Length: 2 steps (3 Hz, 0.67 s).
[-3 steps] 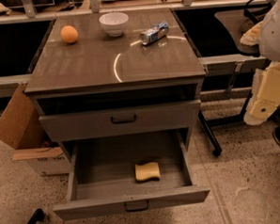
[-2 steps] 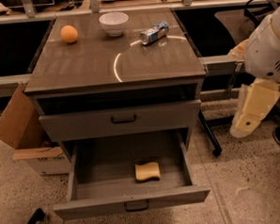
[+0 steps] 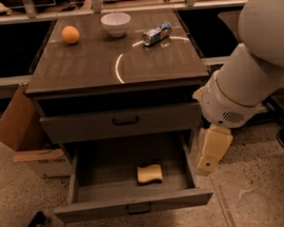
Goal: Pick sponge from middle drawer and place on counter
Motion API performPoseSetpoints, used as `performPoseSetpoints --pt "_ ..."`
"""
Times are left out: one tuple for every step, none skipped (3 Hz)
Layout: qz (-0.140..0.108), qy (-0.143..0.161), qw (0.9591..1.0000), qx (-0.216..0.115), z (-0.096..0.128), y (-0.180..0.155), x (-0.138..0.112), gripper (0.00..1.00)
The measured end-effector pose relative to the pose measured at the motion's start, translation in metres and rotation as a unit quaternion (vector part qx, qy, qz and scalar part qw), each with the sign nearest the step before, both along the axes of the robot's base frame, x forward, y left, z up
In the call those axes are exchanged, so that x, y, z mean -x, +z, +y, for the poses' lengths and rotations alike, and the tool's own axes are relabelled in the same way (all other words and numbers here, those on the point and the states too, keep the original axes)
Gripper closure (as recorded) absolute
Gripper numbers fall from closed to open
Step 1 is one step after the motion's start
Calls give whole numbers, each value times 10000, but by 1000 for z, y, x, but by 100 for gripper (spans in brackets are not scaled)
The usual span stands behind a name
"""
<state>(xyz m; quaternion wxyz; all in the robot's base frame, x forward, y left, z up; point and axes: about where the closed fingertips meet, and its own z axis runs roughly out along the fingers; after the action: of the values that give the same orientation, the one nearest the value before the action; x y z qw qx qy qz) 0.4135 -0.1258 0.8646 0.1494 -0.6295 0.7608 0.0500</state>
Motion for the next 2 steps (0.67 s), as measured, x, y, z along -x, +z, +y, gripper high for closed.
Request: performPoseSetpoints --pt "0 0 10000 1 0 0 0 0" --pt "80 14 9996 288 16 -26 -5 0"
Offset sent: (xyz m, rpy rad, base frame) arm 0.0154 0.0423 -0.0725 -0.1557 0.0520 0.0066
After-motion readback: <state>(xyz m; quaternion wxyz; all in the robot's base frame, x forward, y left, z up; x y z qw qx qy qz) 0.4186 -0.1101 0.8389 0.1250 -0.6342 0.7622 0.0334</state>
